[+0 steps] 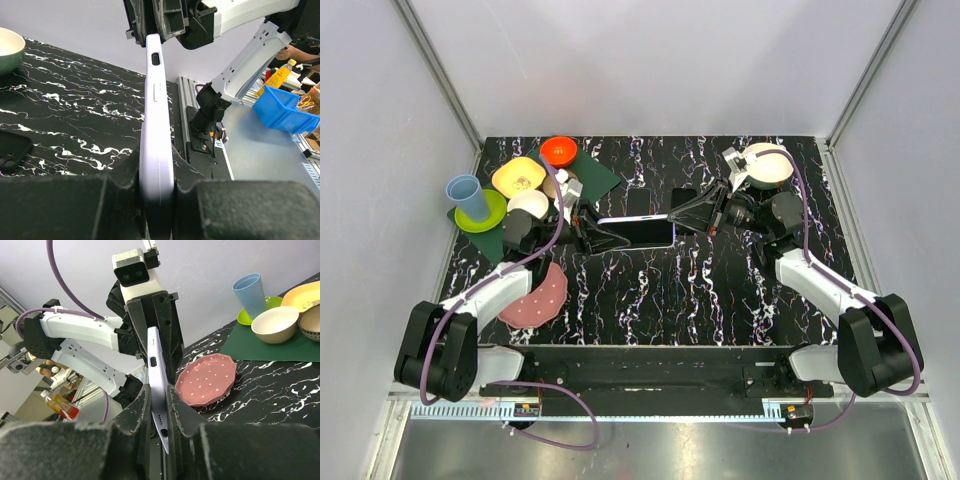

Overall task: Take the phone out of the phone case
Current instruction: Remove the phone case from the phone.

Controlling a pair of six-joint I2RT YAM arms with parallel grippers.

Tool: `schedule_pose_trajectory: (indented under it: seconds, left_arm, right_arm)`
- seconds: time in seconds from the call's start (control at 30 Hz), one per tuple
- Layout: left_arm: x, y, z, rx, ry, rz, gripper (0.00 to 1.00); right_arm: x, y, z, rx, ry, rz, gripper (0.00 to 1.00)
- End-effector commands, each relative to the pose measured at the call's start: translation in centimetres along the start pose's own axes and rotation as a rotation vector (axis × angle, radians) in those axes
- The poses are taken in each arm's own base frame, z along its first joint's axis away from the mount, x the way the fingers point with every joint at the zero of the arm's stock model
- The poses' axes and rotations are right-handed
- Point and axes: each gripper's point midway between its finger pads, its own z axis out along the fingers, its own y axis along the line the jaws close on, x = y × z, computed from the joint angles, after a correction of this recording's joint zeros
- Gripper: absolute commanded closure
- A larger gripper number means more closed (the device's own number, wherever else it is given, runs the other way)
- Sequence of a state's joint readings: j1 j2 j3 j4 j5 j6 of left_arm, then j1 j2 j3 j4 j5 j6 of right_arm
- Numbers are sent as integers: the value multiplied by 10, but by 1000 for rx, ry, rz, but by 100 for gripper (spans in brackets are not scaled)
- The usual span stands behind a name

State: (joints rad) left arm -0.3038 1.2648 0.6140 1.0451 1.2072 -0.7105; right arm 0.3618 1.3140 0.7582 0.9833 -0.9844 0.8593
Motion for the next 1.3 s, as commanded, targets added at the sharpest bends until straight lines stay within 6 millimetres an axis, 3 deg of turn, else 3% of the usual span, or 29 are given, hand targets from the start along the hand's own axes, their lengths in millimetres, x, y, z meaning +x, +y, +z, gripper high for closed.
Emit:
schedule_pose_trajectory:
  seconds: [0.0, 1.27]
  left_arm:
    - [-19, -25, 1, 79, -23, 218, 100]
    - [-11, -42, 1, 144, 7, 311, 100]
  right_arm:
    - [-11, 10, 1, -13, -33, -2, 100]
    - [-12, 1, 1, 52, -73, 215, 100]
